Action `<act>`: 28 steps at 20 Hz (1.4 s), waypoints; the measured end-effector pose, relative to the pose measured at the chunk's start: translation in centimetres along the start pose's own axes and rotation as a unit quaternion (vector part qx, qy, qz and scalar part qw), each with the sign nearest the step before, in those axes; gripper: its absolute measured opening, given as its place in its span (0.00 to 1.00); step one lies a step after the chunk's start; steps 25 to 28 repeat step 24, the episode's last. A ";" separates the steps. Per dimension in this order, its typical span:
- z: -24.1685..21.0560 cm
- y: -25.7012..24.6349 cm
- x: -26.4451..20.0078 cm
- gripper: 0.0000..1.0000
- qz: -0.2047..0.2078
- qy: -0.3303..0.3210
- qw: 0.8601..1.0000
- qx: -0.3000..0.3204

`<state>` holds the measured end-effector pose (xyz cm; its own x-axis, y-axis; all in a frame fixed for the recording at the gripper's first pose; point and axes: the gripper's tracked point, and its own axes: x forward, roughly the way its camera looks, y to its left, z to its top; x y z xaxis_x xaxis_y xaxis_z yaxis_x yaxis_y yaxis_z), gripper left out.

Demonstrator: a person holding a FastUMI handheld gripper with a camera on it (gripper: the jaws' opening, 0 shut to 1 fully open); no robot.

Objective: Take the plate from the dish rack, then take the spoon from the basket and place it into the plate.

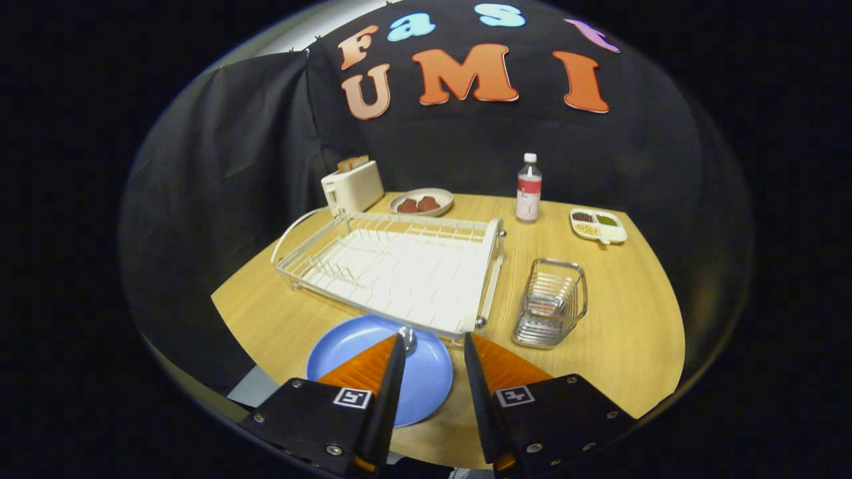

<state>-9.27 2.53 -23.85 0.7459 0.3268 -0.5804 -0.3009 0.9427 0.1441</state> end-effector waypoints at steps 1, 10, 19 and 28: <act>1.8 -0.4 -0.4 0.59 -0.004 -0.019 1.000 0.000; 15.9 -2.5 -3.5 0.84 -0.046 -0.158 0.986 -0.018; 24.1 -2.9 -6.5 0.94 -0.108 -0.245 0.963 -0.037; 24.8 -3.3 -7.0 0.94 -0.125 -0.252 0.959 -0.038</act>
